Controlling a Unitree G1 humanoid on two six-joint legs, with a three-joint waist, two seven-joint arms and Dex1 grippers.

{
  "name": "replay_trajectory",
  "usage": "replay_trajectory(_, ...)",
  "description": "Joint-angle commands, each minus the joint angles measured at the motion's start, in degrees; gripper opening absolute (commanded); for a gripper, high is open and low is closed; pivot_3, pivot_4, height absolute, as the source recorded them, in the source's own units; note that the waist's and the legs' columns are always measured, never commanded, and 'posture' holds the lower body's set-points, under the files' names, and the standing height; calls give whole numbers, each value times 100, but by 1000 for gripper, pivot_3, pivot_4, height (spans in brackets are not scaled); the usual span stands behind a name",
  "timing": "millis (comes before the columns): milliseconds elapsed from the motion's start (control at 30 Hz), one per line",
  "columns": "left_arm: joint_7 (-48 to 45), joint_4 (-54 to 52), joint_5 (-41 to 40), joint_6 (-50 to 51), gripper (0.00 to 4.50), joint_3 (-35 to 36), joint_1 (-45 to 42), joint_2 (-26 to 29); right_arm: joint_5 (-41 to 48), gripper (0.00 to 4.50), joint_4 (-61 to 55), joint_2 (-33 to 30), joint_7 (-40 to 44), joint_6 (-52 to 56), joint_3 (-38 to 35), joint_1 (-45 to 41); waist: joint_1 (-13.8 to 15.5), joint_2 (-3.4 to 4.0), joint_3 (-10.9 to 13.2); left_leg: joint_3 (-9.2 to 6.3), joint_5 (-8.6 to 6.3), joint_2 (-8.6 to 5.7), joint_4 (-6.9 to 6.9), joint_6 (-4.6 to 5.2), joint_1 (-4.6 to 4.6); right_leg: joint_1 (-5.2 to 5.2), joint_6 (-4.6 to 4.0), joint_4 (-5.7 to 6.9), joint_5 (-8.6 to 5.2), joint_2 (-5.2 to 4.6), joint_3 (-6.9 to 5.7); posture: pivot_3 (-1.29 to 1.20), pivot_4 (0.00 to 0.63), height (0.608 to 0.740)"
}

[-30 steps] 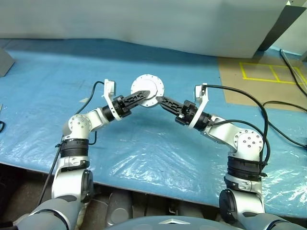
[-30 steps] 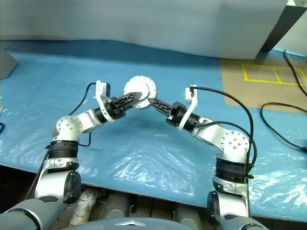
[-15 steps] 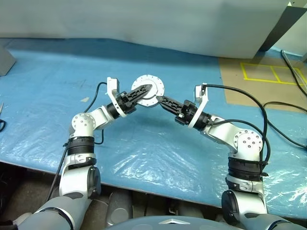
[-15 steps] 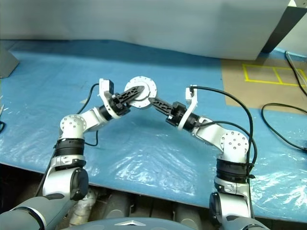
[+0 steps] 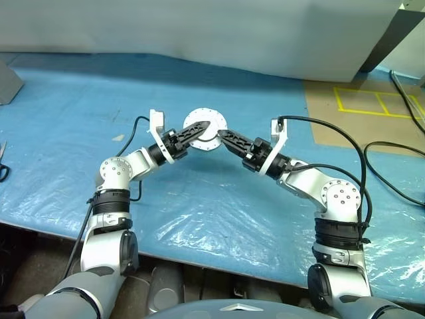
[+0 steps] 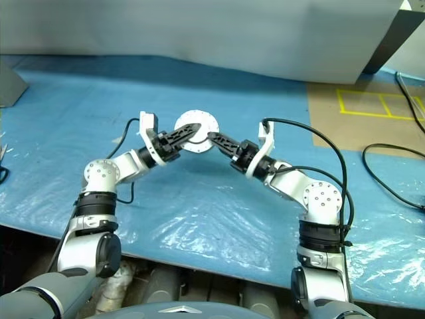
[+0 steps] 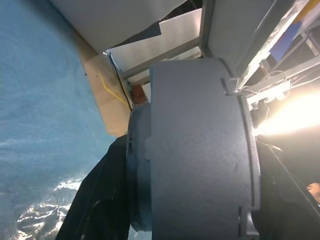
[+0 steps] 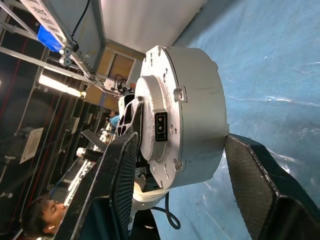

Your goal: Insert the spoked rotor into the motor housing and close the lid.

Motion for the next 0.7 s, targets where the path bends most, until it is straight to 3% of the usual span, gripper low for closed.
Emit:
replay_trajectory(33,-57,15,-14,-177,2398,105,-273,105,290,2705,-173,12,209,-14,36,-137,-4,0,0,0,0,0,0,0,0,0,0,0,0,0,0,0,150,740)
replay_trajectory(367,-28,851,151,-926,2398,679,-763,851,256,2705,-105,-10,230,-53,75,-142,-9,0,0,-3,0,2,0,-1,2,-1,1,-1,0,3,-2,0,150,740)
replay_trajectory(700,175,2599,1204,-2499,2398,846,-1039,1749,60,2705,-40,-51,316,-105,156,-209,11,0,0,-8,0,2,1,-1,-4,1,2,-4,1,1,-9,0,150,740)
